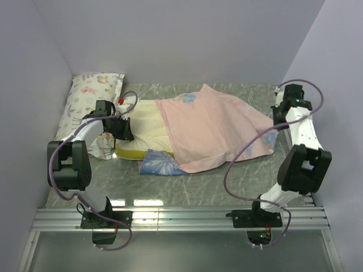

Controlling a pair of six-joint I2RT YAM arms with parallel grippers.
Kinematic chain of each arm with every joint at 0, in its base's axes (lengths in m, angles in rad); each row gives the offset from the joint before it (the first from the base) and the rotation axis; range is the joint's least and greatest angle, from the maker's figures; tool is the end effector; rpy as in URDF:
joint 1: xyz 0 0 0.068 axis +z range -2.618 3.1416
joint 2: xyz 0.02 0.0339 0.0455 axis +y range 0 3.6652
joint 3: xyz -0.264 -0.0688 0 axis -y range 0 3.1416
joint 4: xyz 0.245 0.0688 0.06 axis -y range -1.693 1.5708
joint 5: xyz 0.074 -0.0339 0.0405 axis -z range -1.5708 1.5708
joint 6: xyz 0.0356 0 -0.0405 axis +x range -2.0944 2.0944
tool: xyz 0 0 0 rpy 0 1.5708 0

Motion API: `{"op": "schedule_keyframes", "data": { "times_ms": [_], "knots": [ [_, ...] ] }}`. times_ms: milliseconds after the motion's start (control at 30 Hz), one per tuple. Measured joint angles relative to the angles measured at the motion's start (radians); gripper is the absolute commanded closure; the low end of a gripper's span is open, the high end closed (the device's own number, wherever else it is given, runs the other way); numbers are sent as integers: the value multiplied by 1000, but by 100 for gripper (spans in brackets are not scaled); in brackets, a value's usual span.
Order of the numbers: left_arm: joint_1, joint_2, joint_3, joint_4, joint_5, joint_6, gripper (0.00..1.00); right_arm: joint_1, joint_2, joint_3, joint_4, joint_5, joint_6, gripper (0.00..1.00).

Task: Put the pillow into the pillowcase

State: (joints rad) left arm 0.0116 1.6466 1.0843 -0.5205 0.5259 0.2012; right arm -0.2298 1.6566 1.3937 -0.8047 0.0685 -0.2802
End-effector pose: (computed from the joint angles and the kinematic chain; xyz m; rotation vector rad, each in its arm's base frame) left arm 0.3286 -0.0141 0.2043 0.4098 2.5122 -0.6126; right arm 0.3379 -0.0816 0.2749 -0.0436 2.6594 -0.2606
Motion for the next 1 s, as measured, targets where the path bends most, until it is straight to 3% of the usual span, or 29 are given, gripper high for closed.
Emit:
{"op": "schedule_keyframes", "data": {
  "times_ms": [200,367,633,700,767,800,900,1000],
  "knots": [
    [15,-3,-6,3,0,8,100,-103,-154,-37,-36,22,-99,100],
    [16,-14,-16,7,4,41,100,-183,-105,6,-39,52,-133,100],
    [11,-77,-77,8,4,126,100,-110,320,644,1,84,-19,100],
    [-3,-105,-106,11,3,147,100,-76,389,739,40,104,15,89],
    [-29,-141,-134,7,-9,172,100,-42,432,794,48,130,30,91],
    [-46,-160,-149,6,-16,185,100,-22,447,807,50,136,38,99],
    [-79,-216,-182,-14,-28,222,100,16,410,676,71,135,43,100],
    [-85,-245,-187,-49,-30,252,100,30,277,350,107,138,-7,100]
  ]
}}
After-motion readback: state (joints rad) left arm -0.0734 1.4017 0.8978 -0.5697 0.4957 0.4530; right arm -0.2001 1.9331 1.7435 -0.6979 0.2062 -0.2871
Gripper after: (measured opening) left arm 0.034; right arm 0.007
